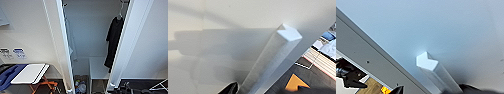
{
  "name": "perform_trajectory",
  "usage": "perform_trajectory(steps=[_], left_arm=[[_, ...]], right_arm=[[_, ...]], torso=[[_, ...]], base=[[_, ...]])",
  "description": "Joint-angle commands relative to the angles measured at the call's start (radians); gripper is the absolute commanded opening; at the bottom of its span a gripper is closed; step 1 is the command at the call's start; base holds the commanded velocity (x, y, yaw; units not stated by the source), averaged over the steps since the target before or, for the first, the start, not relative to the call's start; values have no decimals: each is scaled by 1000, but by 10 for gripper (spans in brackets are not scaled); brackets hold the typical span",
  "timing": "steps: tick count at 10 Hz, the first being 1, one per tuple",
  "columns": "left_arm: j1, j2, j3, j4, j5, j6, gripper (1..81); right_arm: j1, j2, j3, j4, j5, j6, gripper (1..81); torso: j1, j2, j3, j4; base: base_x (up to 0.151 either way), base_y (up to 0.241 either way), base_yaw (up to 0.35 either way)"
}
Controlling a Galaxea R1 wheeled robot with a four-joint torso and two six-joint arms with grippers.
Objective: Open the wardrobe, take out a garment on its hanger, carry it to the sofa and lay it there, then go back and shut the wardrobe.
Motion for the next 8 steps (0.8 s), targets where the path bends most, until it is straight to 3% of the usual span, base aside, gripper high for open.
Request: perform_trajectory(steps=[1, 8], left_arm=[[-21, 49, 278, -68, -71, -18, 811], [16, -48, 345, -41, -75, -18, 811]], right_arm=[[43, 17, 137, 25, -172, 41, 811], [24, -40, 153, 25, -161, 43, 811]], torso=[[0, 0, 0, 0], [0, 0, 0, 0]], base=[[0, 0, 0], [0, 0, 0]])
